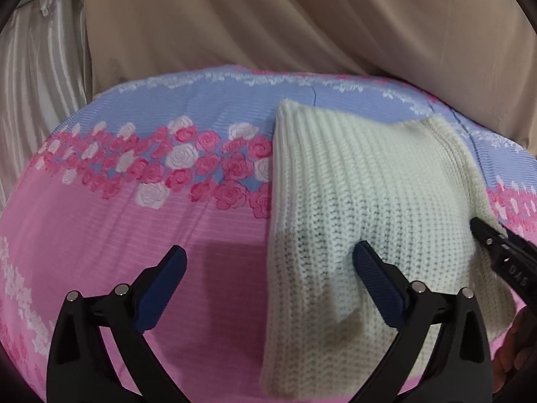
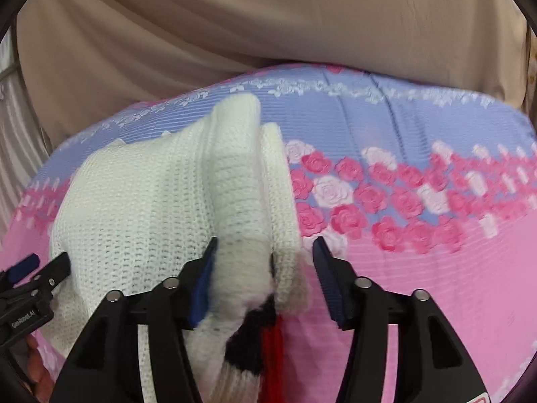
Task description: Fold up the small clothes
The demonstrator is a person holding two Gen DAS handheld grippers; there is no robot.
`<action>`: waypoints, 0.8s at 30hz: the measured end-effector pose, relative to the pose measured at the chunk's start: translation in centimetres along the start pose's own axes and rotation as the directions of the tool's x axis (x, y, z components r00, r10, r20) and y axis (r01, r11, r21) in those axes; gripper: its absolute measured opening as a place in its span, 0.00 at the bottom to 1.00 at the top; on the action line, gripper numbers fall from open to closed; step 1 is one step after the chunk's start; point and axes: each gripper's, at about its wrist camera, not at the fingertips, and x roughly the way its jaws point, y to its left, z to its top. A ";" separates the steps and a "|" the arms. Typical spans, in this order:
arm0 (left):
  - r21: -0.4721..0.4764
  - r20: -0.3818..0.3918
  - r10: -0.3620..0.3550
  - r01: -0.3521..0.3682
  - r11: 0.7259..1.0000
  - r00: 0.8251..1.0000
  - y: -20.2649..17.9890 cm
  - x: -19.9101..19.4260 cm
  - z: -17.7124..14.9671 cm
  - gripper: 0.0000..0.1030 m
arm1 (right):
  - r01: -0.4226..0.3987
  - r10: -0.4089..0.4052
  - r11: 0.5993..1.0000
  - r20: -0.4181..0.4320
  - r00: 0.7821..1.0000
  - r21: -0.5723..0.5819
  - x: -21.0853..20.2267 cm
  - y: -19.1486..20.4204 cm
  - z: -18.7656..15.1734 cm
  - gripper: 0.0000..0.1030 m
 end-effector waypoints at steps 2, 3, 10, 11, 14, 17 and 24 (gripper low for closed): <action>0.006 0.015 0.018 -0.018 1.000 1.000 -0.2 -0.5 -0.1 0.96 | 0.008 -0.008 1.000 0.016 1.000 0.009 -1.4 0.2 -0.1 0.51; 0.018 0.023 0.028 -0.029 0.999 0.999 -0.3 -1.0 -0.3 0.96 | 0.014 -0.014 1.000 0.031 0.999 0.011 -2.5 0.3 -0.3 0.51; -0.002 0.023 -0.042 0.042 0.999 0.999 -0.5 -5.6 -4.3 0.95 | 0.077 -0.074 0.997 0.076 0.994 -0.030 -8.8 1.7 -7.7 0.60; -0.002 0.016 -0.046 0.046 0.999 0.999 -0.7 -5.9 -5.4 0.95 | 0.087 -0.084 0.996 0.071 0.994 -0.038 -9.2 2.0 -9.1 0.62; -0.003 0.008 -0.041 0.041 0.999 0.999 -1.5 -6.3 -8.5 0.95 | 0.119 -0.116 0.991 0.049 0.992 -0.060 -9.7 2.5 -11.8 0.65; 0.024 -0.014 -0.022 0.022 0.999 1.000 -2.5 -5.8 -10.7 0.95 | 0.129 -0.128 0.989 0.022 0.991 -0.065 -9.5 2.6 -13.5 0.68; 0.074 0.036 0.070 -0.073 0.995 0.997 -4.0 -6.3 -12.8 0.95 | 0.187 -0.186 0.979 0.027 0.982 -0.076 -9.6 3.0 -14.8 0.68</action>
